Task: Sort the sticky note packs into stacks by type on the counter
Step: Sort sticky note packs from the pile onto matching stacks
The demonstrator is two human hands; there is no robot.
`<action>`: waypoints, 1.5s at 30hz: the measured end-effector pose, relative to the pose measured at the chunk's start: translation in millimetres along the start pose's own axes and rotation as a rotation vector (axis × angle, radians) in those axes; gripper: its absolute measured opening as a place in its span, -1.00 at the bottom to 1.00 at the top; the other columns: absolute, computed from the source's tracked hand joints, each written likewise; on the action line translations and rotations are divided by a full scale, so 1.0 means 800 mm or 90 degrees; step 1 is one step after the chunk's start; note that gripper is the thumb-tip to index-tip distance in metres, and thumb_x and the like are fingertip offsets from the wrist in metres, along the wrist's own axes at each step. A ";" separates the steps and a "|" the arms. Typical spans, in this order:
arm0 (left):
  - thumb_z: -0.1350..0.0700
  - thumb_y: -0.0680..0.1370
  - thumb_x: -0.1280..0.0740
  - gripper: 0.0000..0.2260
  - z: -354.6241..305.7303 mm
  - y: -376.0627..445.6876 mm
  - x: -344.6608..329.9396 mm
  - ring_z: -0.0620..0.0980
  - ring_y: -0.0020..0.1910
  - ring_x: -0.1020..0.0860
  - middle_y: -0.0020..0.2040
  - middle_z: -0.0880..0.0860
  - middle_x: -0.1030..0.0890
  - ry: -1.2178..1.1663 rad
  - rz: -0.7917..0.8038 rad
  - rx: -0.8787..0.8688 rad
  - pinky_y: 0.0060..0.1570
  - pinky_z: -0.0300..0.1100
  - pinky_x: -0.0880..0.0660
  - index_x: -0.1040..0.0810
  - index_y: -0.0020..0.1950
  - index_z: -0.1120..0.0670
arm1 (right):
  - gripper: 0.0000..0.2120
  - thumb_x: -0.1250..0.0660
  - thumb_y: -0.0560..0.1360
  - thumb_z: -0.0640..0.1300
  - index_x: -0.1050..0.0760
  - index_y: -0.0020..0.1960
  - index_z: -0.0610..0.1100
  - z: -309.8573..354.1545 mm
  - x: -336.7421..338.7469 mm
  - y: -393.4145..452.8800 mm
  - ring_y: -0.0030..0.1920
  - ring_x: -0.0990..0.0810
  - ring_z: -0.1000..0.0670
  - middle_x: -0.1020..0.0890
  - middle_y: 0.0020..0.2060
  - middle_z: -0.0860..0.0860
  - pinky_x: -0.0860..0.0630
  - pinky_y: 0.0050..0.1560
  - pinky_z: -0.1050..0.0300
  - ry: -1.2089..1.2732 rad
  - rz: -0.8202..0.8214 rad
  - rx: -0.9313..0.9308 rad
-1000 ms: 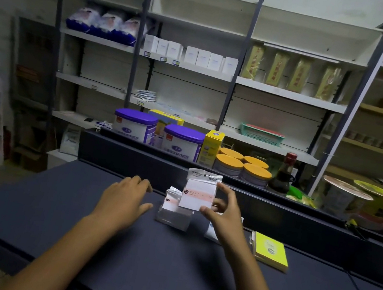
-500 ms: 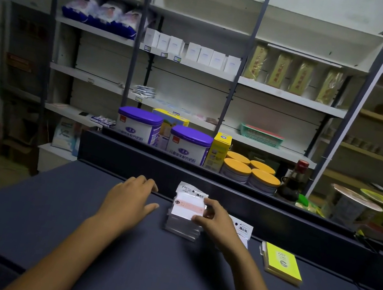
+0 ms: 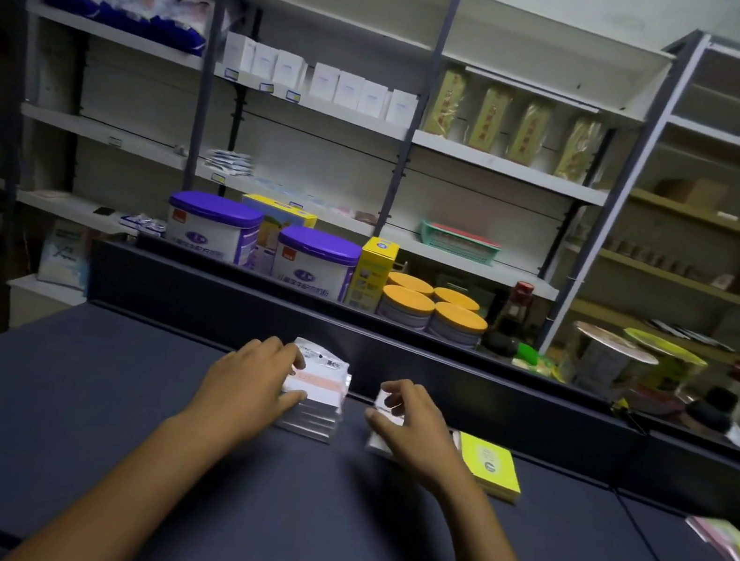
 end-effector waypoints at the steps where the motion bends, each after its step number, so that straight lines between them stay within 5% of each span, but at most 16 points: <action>1: -0.13 0.56 -0.30 -0.66 -0.017 0.001 -0.003 -0.06 0.24 -0.44 0.23 -0.09 -0.49 -0.001 0.003 -0.012 0.11 -0.14 -0.44 -0.43 0.29 -0.08 | -0.62 -0.35 0.56 0.03 -0.41 0.32 -0.07 -0.009 0.016 -0.009 0.12 -0.47 0.07 -0.48 0.13 0.01 -0.40 0.13 0.19 -0.034 -0.015 0.005; 11: -0.14 0.57 -0.29 -0.68 -0.255 -0.008 -0.034 -0.05 0.21 -0.46 0.21 -0.08 -0.50 -0.060 0.031 -0.169 0.10 -0.12 -0.48 -0.42 0.28 -0.08 | -0.55 -0.24 0.57 0.21 -0.37 0.34 -0.02 -0.130 0.191 -0.157 0.26 -0.43 0.00 -0.47 0.22 0.04 -0.49 0.18 0.03 -0.274 -0.084 -0.095; 26: -0.16 0.58 -0.26 -0.65 -0.589 -0.125 -0.079 -0.03 0.24 -0.45 0.24 -0.06 -0.49 -0.118 0.081 -0.326 0.10 -0.11 -0.50 -0.40 0.31 -0.07 | -0.52 -0.22 0.58 0.23 -0.34 0.37 -0.02 -0.303 0.396 -0.445 0.27 -0.45 -0.02 -0.47 0.27 0.01 -0.50 0.18 0.00 -0.308 -0.149 -0.285; 45: -0.16 0.58 -0.27 -0.66 -0.782 -0.163 -0.110 -0.08 0.21 -0.47 0.24 -0.09 -0.49 -0.165 0.091 -0.404 0.04 -0.16 -0.49 -0.41 0.31 -0.09 | -0.57 -0.21 0.58 0.23 -0.36 0.33 -0.01 -0.401 0.508 -0.563 0.27 -0.44 0.00 -0.48 0.24 0.04 -0.47 0.22 0.02 -0.305 -0.210 -0.346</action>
Point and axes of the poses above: each hand's wrist, its own y-axis towards the middle knuckle, its own x-axis out of the back of the hand, z = x × y, the point moved 9 cm from there along y, towards the middle knuckle
